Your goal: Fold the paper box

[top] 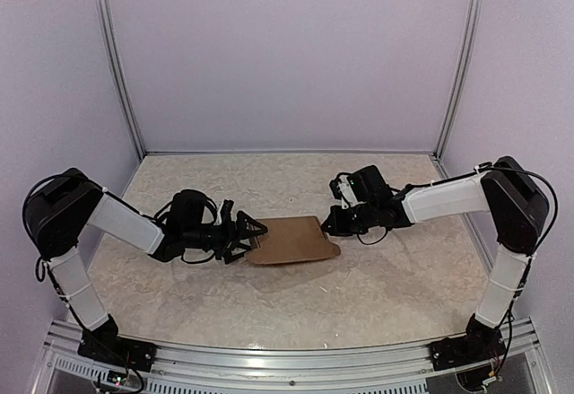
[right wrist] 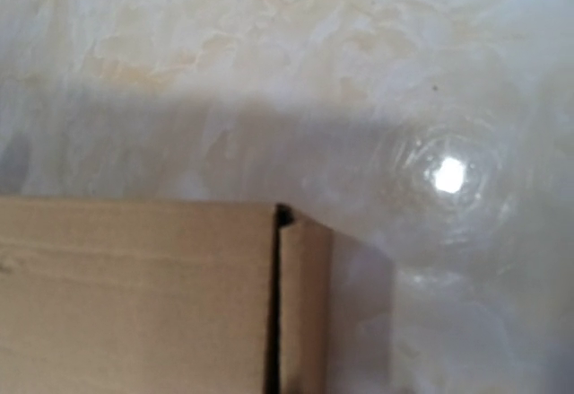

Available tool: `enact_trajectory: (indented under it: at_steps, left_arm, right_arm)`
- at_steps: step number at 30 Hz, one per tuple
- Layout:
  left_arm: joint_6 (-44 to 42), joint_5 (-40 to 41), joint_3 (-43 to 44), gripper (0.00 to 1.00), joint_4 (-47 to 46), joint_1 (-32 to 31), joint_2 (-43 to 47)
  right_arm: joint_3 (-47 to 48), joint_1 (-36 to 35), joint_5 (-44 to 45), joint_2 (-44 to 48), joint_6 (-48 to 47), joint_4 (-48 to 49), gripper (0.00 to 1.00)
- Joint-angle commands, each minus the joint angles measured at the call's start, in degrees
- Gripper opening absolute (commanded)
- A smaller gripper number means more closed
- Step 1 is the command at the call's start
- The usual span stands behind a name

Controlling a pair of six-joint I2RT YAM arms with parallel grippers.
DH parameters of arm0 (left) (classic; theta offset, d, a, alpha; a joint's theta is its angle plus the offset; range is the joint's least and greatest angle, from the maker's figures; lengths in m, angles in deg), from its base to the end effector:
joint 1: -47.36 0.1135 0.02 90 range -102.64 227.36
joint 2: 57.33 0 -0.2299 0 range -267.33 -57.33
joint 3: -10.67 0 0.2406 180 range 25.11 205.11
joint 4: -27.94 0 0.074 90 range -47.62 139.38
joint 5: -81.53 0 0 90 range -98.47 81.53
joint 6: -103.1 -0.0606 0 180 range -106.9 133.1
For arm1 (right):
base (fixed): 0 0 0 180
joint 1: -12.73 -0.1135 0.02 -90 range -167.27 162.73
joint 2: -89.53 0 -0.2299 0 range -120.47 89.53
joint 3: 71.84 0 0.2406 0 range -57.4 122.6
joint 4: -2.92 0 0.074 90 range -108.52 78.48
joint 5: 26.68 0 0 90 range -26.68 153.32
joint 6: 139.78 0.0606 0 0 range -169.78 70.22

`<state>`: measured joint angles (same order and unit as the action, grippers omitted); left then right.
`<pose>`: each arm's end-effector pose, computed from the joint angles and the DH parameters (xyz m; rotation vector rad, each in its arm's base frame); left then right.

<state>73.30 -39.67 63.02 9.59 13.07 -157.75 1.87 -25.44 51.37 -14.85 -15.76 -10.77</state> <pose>0.2563 -0.2128 0.0982 -0.1578 2.4089 -1.4676 0.2905 0.2443 0.1203 -0.1997 2.4837 0.8276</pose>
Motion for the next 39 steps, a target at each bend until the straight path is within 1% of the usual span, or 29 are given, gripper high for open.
enact_trajectory:
  at_steps: [1, 5, 8, 12, 15, 25, 29, 30, 33, 35, 39]
  left_arm:
    - [8.3, -4.0, -2.5, 0.92, -12.9, -0.3, -2.8]
    - [13.2, -5.2, -3.8, 0.86, -21.6, -0.4, -5.5]
    - [15.2, -5.5, -4.2, 0.82, -24.8, -0.6, -6.5]
    - [15.9, -5.6, -4.1, 0.77, -25.3, -0.6, -6.6]
    - [15.9, -5.7, -4.1, 0.71, -25.3, -0.7, -6.5]
    - [16.2, -6.5, -3.7, 0.46, -25.7, -0.7, -6.8]
    - [16.2, -7.0, -3.6, 0.38, -25.7, -0.6, -7.0]
    - [16.2, -7.2, -3.6, 0.36, -25.7, -0.5, -6.9]
    - [16.0, -7.8, -3.9, 0.33, -25.3, 0.1, -6.2]
    - [15.6, -8.0, -4.0, 0.32, -24.3, 0.6, -5.4]
    - [14.8, -8.9, -4.5, 0.30, -22.1, 1.0, -3.3]
  right_arm:
    - [-2.0, 0.6, 1.2, 1.1, -0.6, -3.1, 0.00]
    - [-2.4, 0.6, 1.2, 1.3, -0.5, -3.0, 0.00]
    - [-2.6, 0.6, 1.2, 1.5, -0.5, -2.8, 0.00]
    - [-2.7, 0.6, 1.2, 1.5, -0.4, -2.7, 0.00]
    - [-2.7, 0.6, 1.2, 1.5, -0.4, -2.6, 0.00]
    - [-2.6, 0.6, 1.2, 2.0, -0.4, -2.6, 0.00]
    - [-2.2, 0.6, -0.5, 2.7, -0.3, -2.4, 0.00]
    - [-2.3, 0.6, -0.8, 3.2, -0.4, -1.9, 0.03]
    - [-2.6, 0.6, -1.2, 5.8, -1.4, -1.6, 0.17]
    - [-2.8, 0.6, -1.4, 7.7, -2.4, -1.5, 0.24]
    - [-4.0, 0.6, -1.4, 12.0, -5.0, -0.9, 0.34]
